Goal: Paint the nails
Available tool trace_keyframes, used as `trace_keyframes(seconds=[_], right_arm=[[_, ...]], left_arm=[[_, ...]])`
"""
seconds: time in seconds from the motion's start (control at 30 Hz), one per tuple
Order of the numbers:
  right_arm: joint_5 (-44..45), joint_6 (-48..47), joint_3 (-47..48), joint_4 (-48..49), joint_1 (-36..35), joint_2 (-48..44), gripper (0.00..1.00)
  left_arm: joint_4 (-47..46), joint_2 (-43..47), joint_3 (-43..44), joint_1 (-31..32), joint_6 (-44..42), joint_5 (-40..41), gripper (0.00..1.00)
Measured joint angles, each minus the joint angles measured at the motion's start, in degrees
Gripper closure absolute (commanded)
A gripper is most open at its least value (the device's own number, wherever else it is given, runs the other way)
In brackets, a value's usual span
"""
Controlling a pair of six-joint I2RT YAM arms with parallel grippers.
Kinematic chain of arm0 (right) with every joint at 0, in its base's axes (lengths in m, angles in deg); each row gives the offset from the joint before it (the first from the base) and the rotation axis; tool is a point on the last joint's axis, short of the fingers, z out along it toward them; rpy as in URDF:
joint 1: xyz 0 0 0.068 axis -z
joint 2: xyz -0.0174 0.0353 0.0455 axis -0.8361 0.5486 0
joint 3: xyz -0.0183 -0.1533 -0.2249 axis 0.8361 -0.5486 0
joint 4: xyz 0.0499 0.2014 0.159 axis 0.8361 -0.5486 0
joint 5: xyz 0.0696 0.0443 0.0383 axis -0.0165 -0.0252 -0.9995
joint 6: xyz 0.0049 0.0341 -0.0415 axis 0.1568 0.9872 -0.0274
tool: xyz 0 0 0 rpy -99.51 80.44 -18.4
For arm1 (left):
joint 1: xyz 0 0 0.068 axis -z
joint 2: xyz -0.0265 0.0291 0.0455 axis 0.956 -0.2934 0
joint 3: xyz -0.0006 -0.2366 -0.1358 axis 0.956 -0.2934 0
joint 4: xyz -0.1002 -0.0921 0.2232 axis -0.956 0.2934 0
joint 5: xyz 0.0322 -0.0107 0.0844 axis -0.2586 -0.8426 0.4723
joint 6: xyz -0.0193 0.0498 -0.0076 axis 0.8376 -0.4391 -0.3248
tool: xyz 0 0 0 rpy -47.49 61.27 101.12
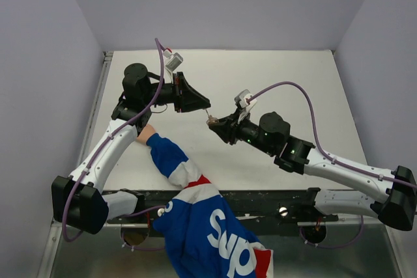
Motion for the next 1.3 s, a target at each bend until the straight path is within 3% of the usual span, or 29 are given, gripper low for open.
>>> trace_keyframes(seconds=[1.3], right_arm=[[0.0, 0.0, -0.07, -0.17, 0.0, -0.57, 0.99]], left_arm=[[-0.63, 0.02, 0.0, 0.28, 0.74, 1.14, 1.0]])
